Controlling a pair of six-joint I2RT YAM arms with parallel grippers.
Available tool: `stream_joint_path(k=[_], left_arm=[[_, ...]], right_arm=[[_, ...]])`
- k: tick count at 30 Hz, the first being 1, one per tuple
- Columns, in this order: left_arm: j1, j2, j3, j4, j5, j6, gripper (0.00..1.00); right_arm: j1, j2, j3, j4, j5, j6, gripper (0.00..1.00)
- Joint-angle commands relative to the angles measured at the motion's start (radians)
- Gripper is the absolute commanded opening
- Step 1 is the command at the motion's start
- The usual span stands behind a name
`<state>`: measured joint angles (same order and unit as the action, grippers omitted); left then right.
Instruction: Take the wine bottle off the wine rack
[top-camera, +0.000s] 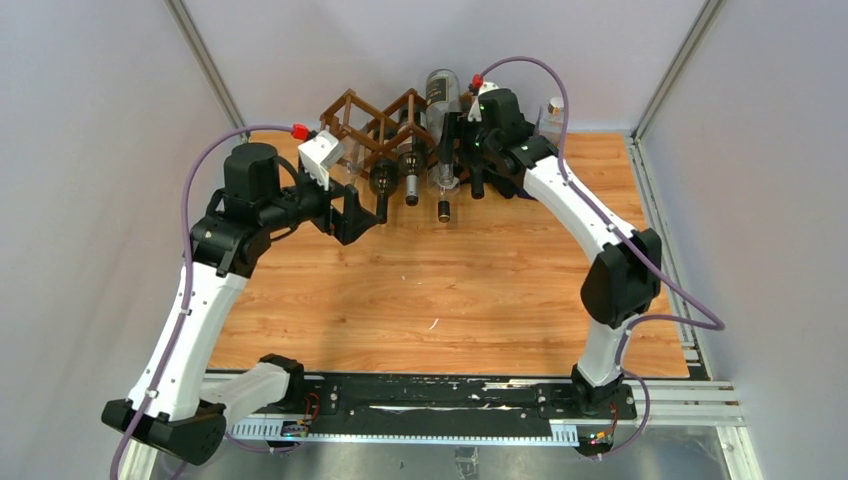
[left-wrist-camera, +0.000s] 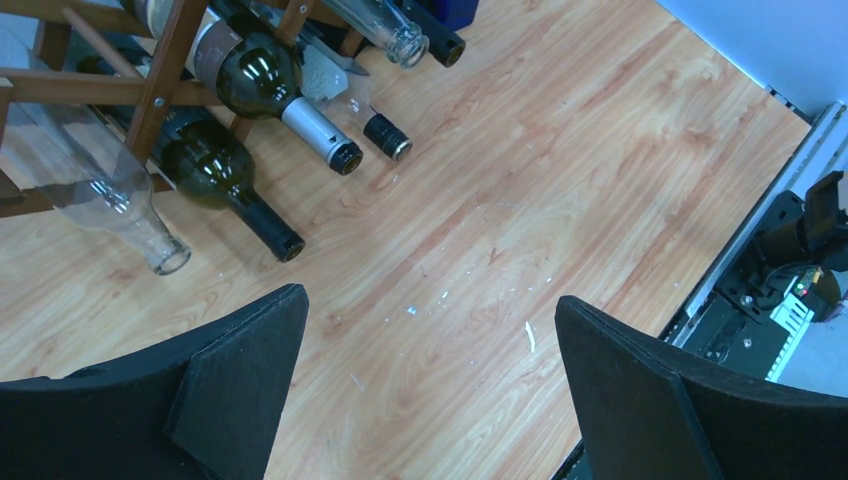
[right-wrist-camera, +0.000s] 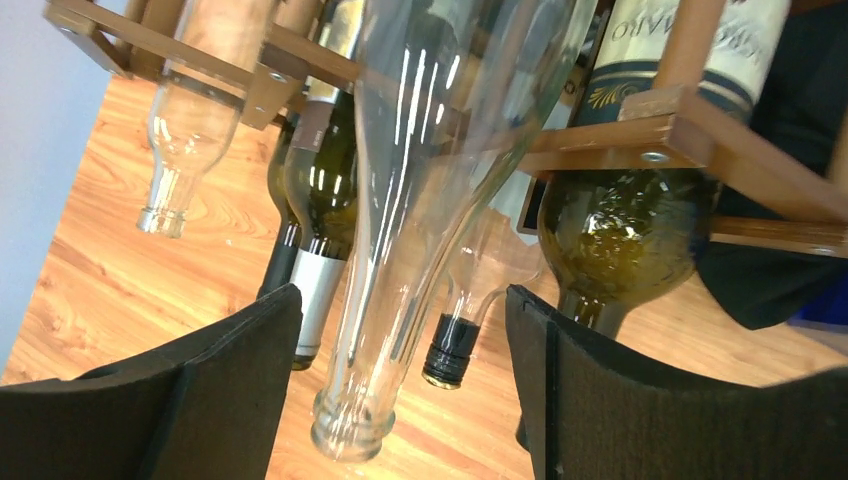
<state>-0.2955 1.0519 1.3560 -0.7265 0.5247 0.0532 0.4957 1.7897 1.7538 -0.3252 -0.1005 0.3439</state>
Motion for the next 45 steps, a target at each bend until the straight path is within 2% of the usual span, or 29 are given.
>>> stream_joint_path(k=[1,9,16,20,24,30,32,35,37,45], left_arm=[[0.007,-0.041,0.01,0.029,0.025,0.017,1.0],[0.007,-0.095,-0.108,0.121,0.04,0.008,1.0],[0.007,-0.097,-0.124,0.067,0.019,0.141,1.0],[0.007,-0.082,-0.105,0.048,0.011,0.155,1.0],[0.007,-0.069,-0.101,0.041,0.012,0.186,1.0],[0.007,-0.033,-0.074,-0.002,-0.024,0.262,1.0],[0.007,-0.03,-0.077,-0.006,-0.028,0.292,1.0],[0.007,-0.05,-0.098,-0.016,-0.022,0.378,1.0],[0.007,-0.074,-0.122,-0.024,-0.028,0.455,1.0],[0.007,-0.114,-0.163,-0.061,-0.036,0.557,1.0]], right_arm=[[0.005,0.075,0.093,-0.078,-0.057,0.035,0.77],[0.004,0.185,0.181,-0.102,-0.088,0.073,0.71],[0.002,0.246,0.216,-0.104,-0.09,0.113,0.67],[-0.006,0.262,0.212,-0.098,-0.091,0.144,0.65],[-0.019,0.257,0.191,-0.078,-0.1,0.177,0.54],[-0.022,0.193,0.118,-0.004,-0.122,0.191,0.24],[-0.023,0.169,0.099,0.012,-0.137,0.201,0.2],[-0.032,0.12,0.063,0.072,-0.21,0.24,0.11],[-0.035,0.067,0.036,0.11,-0.234,0.261,0.01],[-0.036,-0.105,-0.093,0.163,-0.298,0.282,0.0]])
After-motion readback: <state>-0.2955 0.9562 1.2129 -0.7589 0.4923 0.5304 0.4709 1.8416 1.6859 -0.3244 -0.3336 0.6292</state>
